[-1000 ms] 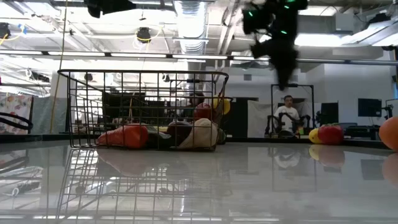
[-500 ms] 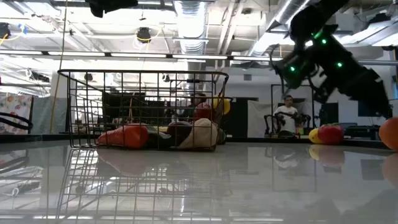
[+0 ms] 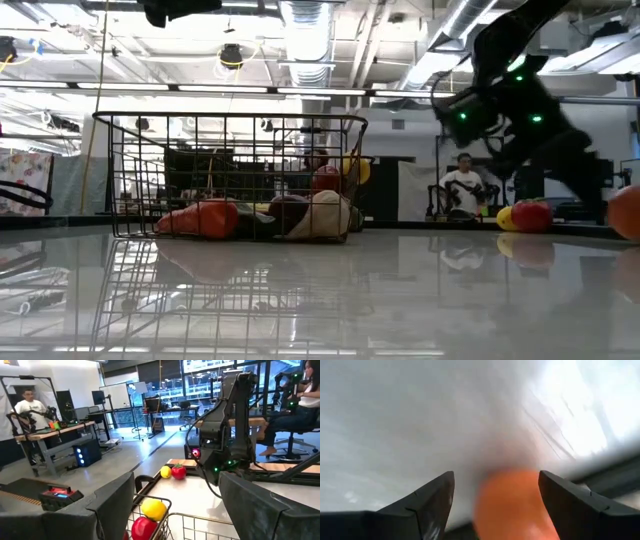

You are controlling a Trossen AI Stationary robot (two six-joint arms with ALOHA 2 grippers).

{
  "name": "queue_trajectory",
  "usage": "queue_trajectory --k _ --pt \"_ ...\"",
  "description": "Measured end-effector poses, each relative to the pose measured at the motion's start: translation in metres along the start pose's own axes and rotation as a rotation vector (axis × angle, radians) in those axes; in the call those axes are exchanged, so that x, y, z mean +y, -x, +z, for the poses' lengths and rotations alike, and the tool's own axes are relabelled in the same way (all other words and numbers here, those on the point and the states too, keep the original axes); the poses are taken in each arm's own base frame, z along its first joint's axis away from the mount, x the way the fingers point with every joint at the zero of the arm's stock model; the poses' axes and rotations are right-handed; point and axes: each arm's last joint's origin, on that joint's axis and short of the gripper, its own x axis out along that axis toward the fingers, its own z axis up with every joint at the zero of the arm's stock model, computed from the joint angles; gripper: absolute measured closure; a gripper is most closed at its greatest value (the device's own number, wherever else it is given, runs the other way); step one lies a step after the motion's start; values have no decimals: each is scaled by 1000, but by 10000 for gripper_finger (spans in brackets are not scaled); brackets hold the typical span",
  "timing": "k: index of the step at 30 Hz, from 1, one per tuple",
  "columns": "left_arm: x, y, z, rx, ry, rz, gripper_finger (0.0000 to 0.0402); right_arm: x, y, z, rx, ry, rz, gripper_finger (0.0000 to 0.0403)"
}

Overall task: Sort produce into baskets
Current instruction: Put the orange into the top wire basket

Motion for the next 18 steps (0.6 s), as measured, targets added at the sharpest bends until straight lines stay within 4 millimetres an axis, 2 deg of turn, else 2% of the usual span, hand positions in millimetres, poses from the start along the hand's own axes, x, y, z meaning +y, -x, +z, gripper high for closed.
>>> queue_trajectory --k 4,7,10,13,18 --pt "0 0 0 -1 0 0 123 18 24 16 -192 86 113 85" --pt "0 0 0 0 0 0 123 32 55 19 -326 127 49 85" --pt "0 0 0 2 -2 0 123 38 73 13 -356 151 -29 85" --pt "0 0 -1 8 -5 -1 123 34 72 8 -308 140 -84 81" --pt "0 0 -2 18 -3 -2 123 16 58 6 -197 40 -121 52"
